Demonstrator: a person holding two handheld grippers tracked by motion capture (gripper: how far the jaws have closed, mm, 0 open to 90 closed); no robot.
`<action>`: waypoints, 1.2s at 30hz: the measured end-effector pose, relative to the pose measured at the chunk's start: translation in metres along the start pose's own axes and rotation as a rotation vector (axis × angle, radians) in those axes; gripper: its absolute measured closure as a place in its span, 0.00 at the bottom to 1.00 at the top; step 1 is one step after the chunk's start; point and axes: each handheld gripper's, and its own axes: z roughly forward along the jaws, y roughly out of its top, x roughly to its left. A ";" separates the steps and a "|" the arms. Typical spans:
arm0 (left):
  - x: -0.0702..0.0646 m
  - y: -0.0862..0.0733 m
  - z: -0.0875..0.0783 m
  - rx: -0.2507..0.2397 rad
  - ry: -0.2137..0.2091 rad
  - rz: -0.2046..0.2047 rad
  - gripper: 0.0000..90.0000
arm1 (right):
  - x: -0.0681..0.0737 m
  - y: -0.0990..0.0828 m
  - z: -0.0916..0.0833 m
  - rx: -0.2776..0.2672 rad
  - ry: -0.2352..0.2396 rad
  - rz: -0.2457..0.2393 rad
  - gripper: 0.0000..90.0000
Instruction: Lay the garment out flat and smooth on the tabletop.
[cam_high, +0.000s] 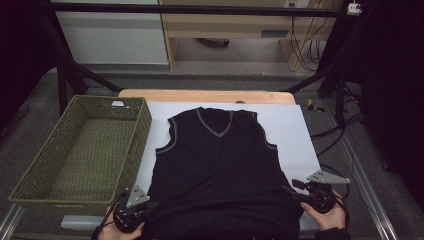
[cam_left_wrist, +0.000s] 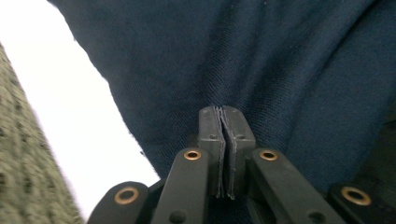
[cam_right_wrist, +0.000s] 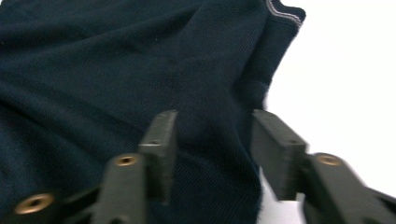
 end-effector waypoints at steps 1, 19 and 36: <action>0.000 -0.001 0.001 -0.001 -0.001 -0.003 0.97 | 0.001 -0.004 -0.003 0.017 0.004 0.008 0.41; 0.011 -0.001 -0.029 -0.057 -0.035 -0.007 0.98 | 0.028 -0.019 0.000 0.208 0.127 -0.054 0.92; 0.011 -0.003 -0.021 -0.035 -0.049 0.022 0.98 | 0.026 -0.020 0.008 0.136 0.045 -0.049 0.65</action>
